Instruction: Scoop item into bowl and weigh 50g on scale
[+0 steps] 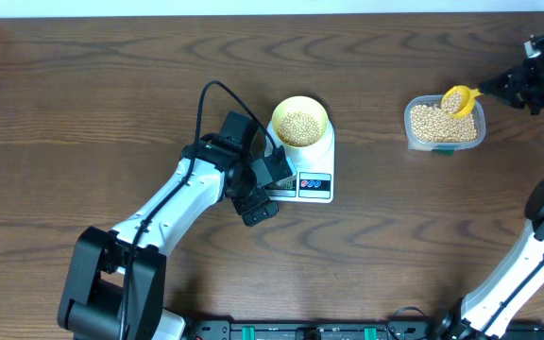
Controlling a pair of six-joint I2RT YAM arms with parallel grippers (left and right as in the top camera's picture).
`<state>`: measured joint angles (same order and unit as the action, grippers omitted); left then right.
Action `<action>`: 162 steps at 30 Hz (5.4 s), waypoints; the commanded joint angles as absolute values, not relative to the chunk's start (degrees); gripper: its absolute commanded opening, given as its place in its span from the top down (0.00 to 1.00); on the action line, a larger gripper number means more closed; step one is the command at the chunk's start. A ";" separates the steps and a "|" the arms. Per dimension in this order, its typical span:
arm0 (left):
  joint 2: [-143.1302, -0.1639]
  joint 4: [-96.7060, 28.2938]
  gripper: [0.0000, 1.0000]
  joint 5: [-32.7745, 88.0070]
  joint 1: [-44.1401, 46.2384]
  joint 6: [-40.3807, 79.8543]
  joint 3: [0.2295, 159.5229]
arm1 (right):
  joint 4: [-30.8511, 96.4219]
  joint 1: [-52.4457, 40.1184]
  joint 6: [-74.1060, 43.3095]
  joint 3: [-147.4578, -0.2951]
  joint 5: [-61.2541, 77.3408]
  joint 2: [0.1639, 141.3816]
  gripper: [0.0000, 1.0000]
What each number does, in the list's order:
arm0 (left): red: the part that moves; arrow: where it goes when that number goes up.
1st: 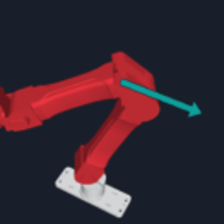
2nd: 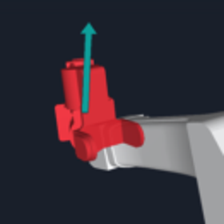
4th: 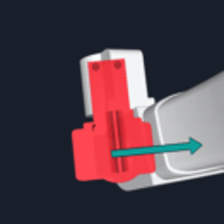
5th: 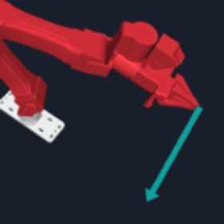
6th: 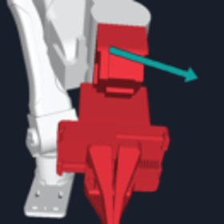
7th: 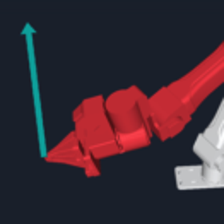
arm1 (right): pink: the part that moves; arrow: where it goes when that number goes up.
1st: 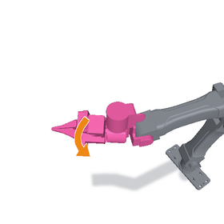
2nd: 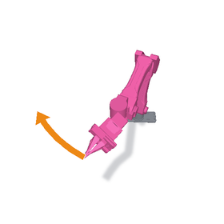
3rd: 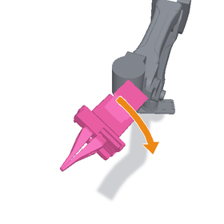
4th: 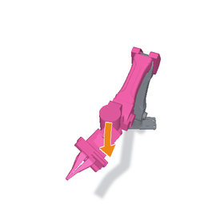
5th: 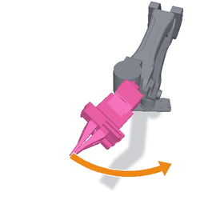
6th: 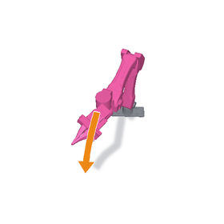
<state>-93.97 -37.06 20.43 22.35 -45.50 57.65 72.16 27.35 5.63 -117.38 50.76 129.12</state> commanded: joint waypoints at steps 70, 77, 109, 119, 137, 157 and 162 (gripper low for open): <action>-94.37 -37.21 0.02 20.03 22.46 -46.48 57.25 | 48.01 -7.14 0.27 -118.28 66.35 129.86 0.99; -94.37 -37.19 0.02 20.03 22.46 -46.48 57.28 | 49.91 -7.40 2.55 -118.28 66.04 128.73 0.99; -94.37 -37.21 0.02 20.03 22.46 -46.48 57.25 | 56.21 -13.39 28.23 -118.28 50.43 124.03 0.99; -94.37 -37.19 0.02 20.03 22.46 -46.48 57.28 | 56.29 -13.39 30.98 -118.28 49.60 123.98 0.99; -94.37 -37.19 0.02 20.01 22.46 -46.48 57.25 | 55.96 -13.32 30.96 -118.28 51.22 123.98 0.99; -94.37 -37.21 0.02 20.03 22.46 -46.46 57.25 | 56.01 -11.27 31.92 -118.28 56.86 123.98 0.99; -94.37 -37.21 0.02 20.03 22.46 -46.48 57.25 | 55.75 -11.88 32.01 -118.30 56.53 123.92 0.99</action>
